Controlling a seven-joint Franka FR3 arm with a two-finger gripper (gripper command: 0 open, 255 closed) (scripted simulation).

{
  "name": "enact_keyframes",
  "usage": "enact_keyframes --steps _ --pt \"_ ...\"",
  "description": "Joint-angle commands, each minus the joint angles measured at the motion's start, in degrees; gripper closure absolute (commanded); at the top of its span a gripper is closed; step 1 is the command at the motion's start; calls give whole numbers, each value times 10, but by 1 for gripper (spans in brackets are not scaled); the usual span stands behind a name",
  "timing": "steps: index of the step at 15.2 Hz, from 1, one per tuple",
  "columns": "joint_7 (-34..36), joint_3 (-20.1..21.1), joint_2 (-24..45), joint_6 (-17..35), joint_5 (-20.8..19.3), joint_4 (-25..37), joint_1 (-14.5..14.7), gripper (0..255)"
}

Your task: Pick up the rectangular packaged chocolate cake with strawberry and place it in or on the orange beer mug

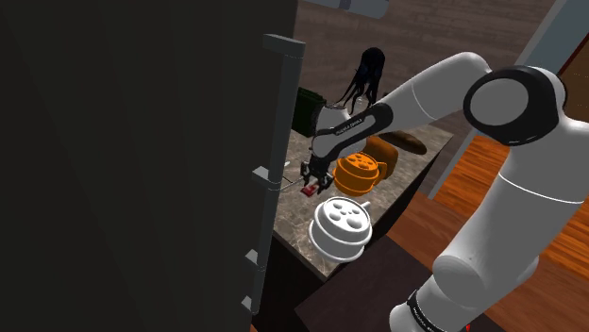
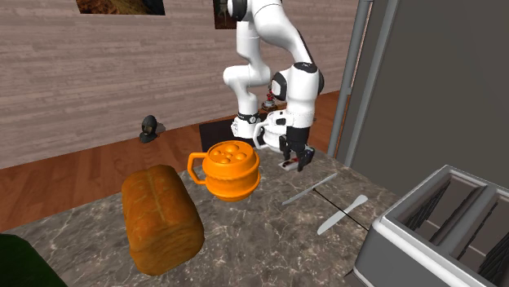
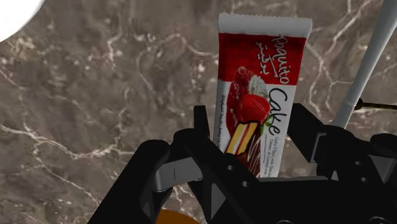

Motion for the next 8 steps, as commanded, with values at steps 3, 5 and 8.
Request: enact_keyframes --steps 3,5,8 --pt "-4 2 -22 -29 6 7 0 255" --pt "-6 2 -33 -43 9 11 -1 255" --pt "-9 3 -48 -66 13 18 -1 255"
